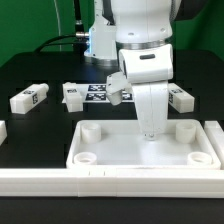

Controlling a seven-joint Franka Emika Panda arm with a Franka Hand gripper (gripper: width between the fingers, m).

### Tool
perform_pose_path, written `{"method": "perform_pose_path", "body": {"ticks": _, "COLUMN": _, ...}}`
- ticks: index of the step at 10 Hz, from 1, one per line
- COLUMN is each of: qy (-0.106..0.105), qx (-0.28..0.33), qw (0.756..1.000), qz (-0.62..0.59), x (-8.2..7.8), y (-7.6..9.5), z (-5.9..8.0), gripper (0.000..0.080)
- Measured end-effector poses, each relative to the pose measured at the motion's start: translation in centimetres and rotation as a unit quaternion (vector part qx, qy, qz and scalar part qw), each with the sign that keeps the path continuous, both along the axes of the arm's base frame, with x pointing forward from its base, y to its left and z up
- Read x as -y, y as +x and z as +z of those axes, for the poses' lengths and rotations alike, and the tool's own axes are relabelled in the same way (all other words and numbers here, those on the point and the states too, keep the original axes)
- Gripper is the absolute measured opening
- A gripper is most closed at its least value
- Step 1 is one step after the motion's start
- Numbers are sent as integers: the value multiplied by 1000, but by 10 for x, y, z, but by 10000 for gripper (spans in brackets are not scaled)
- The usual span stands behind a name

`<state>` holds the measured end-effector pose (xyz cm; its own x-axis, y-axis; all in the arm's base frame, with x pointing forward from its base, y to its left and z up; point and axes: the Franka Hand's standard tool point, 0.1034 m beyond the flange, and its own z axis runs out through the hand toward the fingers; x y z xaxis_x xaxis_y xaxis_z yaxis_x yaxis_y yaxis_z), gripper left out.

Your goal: Assemble desk

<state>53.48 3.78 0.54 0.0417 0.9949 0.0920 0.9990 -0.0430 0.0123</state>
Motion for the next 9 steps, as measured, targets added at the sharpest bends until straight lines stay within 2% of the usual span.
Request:
{"method": "perform_pose_path", "body": {"ticks": 1, "qy": 0, "qx": 0, "qw": 1000, "qz": -1, "x": 1, "y": 0, "z": 1, "gripper": 493}}
{"method": "perform_pose_path", "body": {"ticks": 2, "qy": -3, "qx": 5, "qw": 1000, "qz": -3, "x": 6, "y": 1, "z": 8, "gripper": 615}}
{"method": "perform_pose_path", "body": {"ticks": 6, "qy": -6, "qx": 24, "qw": 998, "qz": -56, "x": 1, "y": 4, "z": 40, "gripper": 648}}
{"method": "perform_pose_path", "body": {"ticks": 7, "qy": -5, "qx": 35, "qw": 996, "qz": -82, "x": -6, "y": 0, "z": 50, "gripper": 649}}
{"method": "perform_pose_path", "body": {"ticks": 9, "qy": -1, "qx": 34, "qw": 990, "qz": -139, "x": -24, "y": -10, "z": 56, "gripper": 649}}
